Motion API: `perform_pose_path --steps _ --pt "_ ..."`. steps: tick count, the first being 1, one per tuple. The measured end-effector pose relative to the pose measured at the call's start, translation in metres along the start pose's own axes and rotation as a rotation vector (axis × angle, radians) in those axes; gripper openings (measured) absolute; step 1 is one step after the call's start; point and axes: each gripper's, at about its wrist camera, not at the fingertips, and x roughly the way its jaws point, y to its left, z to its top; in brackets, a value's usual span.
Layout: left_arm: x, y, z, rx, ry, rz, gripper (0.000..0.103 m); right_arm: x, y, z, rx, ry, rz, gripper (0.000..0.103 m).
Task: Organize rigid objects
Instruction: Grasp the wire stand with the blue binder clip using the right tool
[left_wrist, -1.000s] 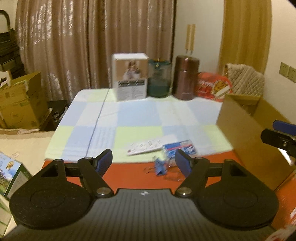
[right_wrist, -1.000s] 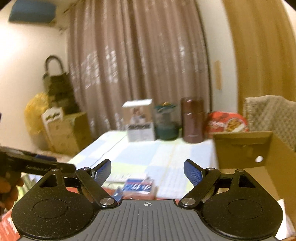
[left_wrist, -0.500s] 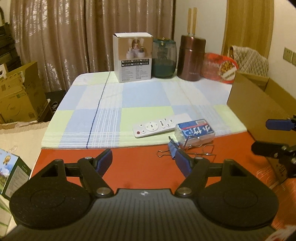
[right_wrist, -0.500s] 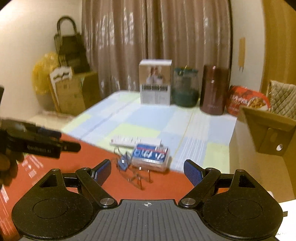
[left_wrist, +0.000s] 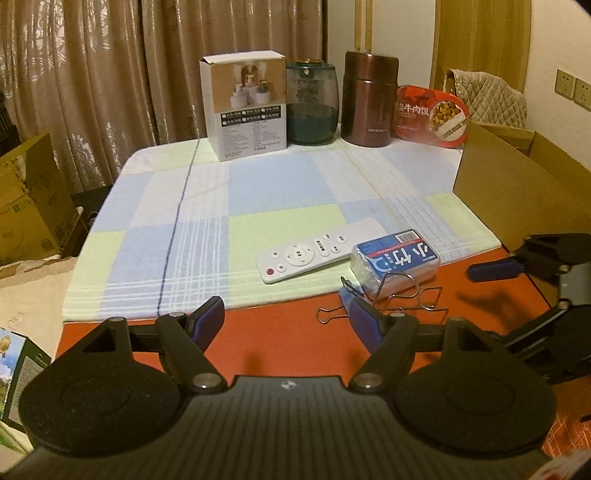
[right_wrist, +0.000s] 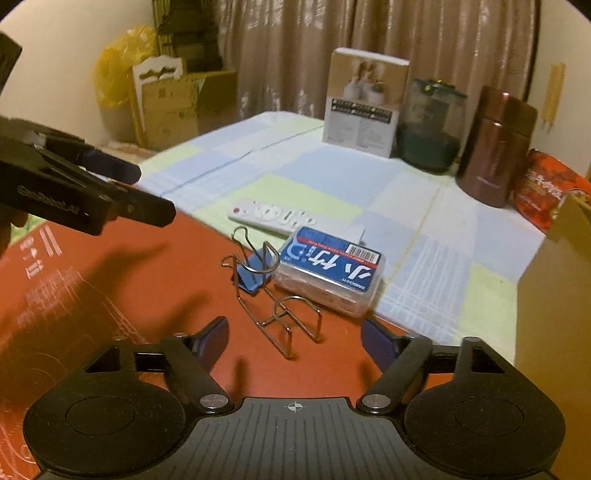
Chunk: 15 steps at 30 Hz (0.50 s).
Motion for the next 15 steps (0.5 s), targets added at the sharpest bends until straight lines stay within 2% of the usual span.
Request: perform_pose_path --steps 5,8,10,12,15 --pt "0.005 -0.003 0.0 0.009 0.016 -0.019 0.071 0.018 -0.002 0.001 -0.037 0.003 0.038 0.062" --pt "0.006 -0.002 -0.001 -0.003 0.019 -0.025 0.071 0.024 0.001 0.002 -0.06 0.009 0.063 0.051" --pt "0.006 -0.001 -0.001 -0.01 0.022 -0.025 0.071 0.027 0.002 0.002 -0.069 0.025 0.058 0.035" --pt "0.008 0.0 -0.002 -0.018 0.029 -0.025 0.071 0.027 0.003 0.001 -0.071 0.042 0.055 0.025" --pt "0.008 0.0 -0.003 -0.026 0.031 -0.03 0.071 0.022 0.006 -0.002 -0.063 0.063 0.047 0.025"
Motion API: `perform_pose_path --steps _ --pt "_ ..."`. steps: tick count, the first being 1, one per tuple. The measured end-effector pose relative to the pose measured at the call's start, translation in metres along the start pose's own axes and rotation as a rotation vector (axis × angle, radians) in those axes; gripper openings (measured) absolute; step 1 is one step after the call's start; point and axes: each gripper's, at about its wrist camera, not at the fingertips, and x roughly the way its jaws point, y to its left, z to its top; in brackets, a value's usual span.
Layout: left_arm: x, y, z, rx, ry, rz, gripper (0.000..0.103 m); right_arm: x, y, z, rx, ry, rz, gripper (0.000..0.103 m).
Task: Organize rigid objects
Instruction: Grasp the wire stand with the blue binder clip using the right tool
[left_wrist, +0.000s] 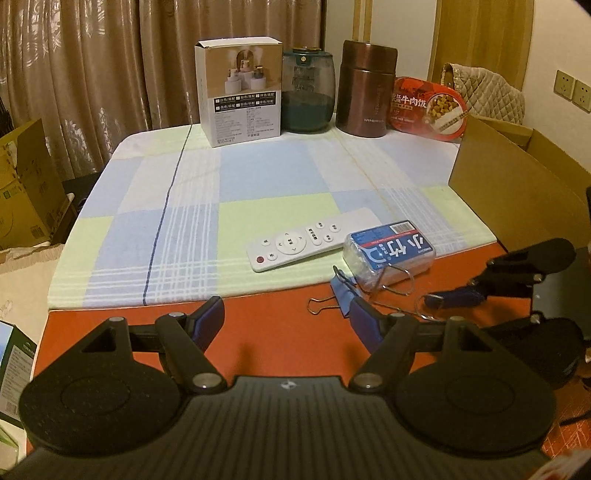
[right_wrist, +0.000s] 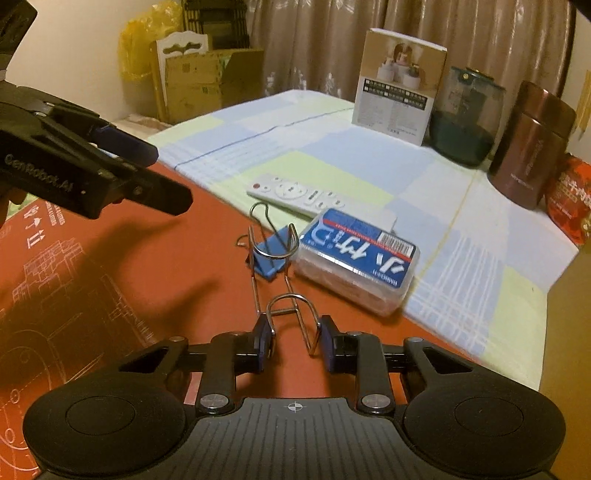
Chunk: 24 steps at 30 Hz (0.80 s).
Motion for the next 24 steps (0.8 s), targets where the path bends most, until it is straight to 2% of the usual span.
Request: perform_pose_path --steps 6,11,13,16,18,21,24 --pt "-0.001 0.001 -0.002 -0.018 0.001 -0.015 0.071 -0.02 0.008 -0.007 0.101 0.038 -0.035 0.024" --pt "-0.001 -0.003 -0.003 -0.015 0.005 -0.028 0.071 -0.039 0.009 -0.026 0.216 0.066 -0.124 0.024" --pt "-0.002 -0.005 -0.003 -0.015 0.003 -0.036 0.071 -0.048 0.014 -0.036 0.21 0.054 -0.141 0.025" --pt "-0.003 -0.007 -0.003 -0.014 -0.001 -0.045 0.071 -0.058 0.018 -0.048 0.193 0.022 -0.123 0.025" --pt "-0.004 -0.007 -0.003 -0.014 -0.004 -0.05 0.071 -0.063 0.023 -0.055 0.14 0.0 -0.128 0.026" --pt "-0.004 -0.008 -0.003 -0.017 -0.006 -0.056 0.071 -0.063 0.025 -0.061 0.073 -0.016 -0.119 0.032" --pt "-0.003 -0.009 -0.003 -0.017 -0.004 -0.057 0.071 -0.063 0.021 -0.065 0.09 -0.04 -0.094 0.034"
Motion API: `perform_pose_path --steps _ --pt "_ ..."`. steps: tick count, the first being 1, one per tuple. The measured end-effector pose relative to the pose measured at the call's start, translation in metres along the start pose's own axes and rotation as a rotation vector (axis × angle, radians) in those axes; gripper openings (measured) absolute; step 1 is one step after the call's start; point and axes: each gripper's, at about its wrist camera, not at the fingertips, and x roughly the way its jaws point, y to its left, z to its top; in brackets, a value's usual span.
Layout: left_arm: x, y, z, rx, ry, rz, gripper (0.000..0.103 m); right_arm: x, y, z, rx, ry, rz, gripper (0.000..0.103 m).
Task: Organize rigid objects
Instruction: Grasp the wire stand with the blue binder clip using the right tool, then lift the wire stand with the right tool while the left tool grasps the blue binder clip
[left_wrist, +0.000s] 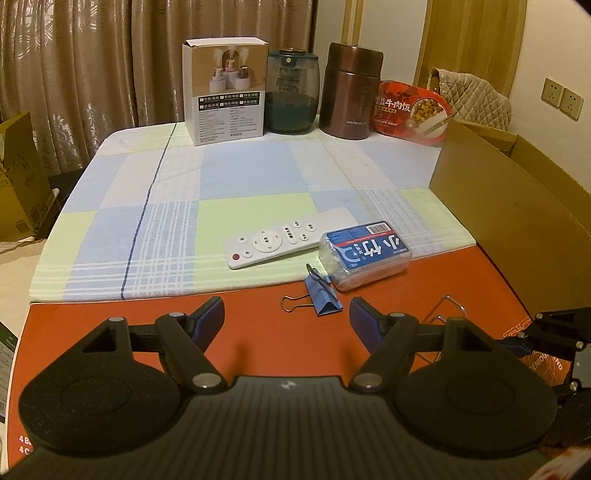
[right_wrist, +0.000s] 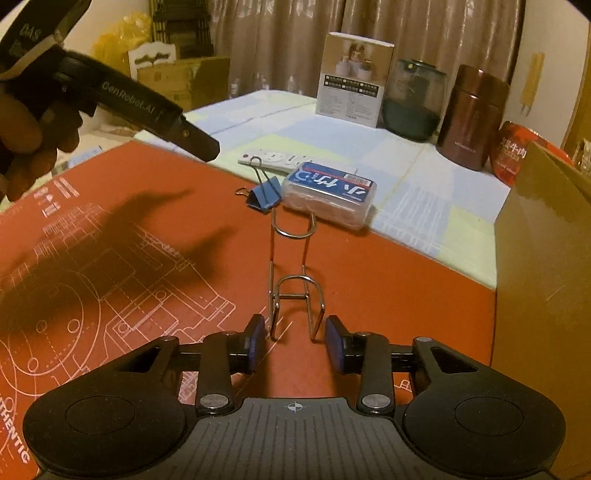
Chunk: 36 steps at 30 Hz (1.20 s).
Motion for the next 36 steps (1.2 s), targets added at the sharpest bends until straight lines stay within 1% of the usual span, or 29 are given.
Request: perform_pose_path --steps 10,16,21,23,32,34,36 --pt "0.005 -0.001 -0.002 0.004 0.017 0.001 0.071 0.005 0.002 0.002 0.0 -0.026 0.062 0.034" --pt "0.007 -0.005 -0.004 0.015 0.025 -0.001 0.071 0.007 -0.003 0.005 0.075 -0.017 0.05 0.034" --pt "0.009 -0.006 -0.004 0.019 0.029 -0.001 0.071 0.004 -0.01 0.01 0.158 -0.006 -0.003 0.034" --pt "0.009 -0.006 -0.005 0.021 0.031 -0.002 0.071 0.004 -0.012 0.011 0.177 -0.011 0.003 0.034" --pt "0.011 -0.007 -0.005 0.021 0.037 0.0 0.071 0.003 0.001 0.015 0.076 -0.035 -0.001 0.033" --pt "0.012 -0.007 -0.005 0.021 0.039 0.0 0.071 0.005 0.003 0.016 0.063 -0.033 -0.006 0.025" --pt "0.012 -0.007 -0.006 0.022 0.041 0.0 0.071 0.006 0.004 0.015 0.056 -0.028 -0.009 0.025"
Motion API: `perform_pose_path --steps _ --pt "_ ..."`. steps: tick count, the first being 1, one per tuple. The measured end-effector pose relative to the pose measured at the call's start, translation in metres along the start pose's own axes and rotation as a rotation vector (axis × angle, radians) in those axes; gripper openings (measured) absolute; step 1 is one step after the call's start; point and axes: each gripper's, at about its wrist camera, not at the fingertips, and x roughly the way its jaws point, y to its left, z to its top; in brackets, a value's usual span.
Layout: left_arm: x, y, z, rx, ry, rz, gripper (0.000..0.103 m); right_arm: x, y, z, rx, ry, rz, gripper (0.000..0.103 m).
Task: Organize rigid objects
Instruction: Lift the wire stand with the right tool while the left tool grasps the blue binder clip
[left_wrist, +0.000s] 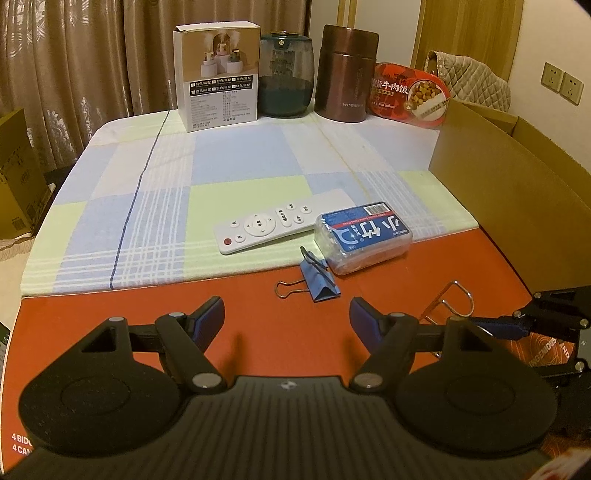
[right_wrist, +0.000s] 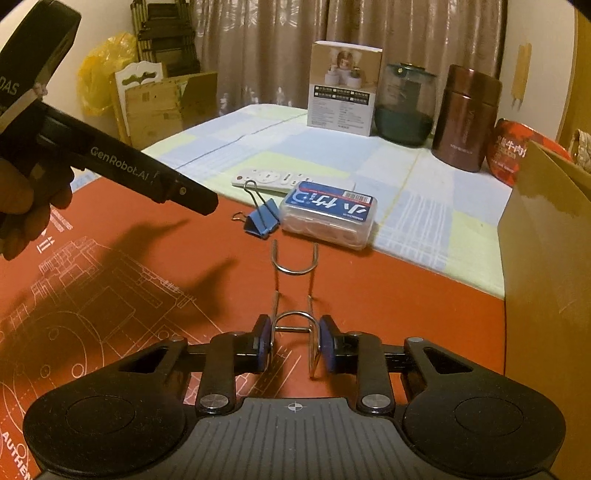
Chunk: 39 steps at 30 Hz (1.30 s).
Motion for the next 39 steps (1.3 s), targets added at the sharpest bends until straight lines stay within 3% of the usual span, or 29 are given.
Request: perform_pose_path --steps 16,30,32,39 --pt "0.003 0.0 -0.001 0.006 -0.002 -0.009 0.071 -0.009 -0.004 0.008 0.042 -0.031 -0.037 0.024" --pt "0.037 -0.022 0.002 0.115 -0.063 -0.014 0.07 -0.015 -0.026 0.017 0.127 -0.048 -0.11 0.024" --pt "0.044 -0.021 0.002 0.105 -0.062 -0.011 0.065 -0.015 -0.027 0.017 0.134 -0.048 -0.111 0.024" --pt "0.06 -0.016 0.003 0.04 -0.072 -0.027 0.032 -0.015 -0.029 0.018 0.148 -0.05 -0.111 0.024"
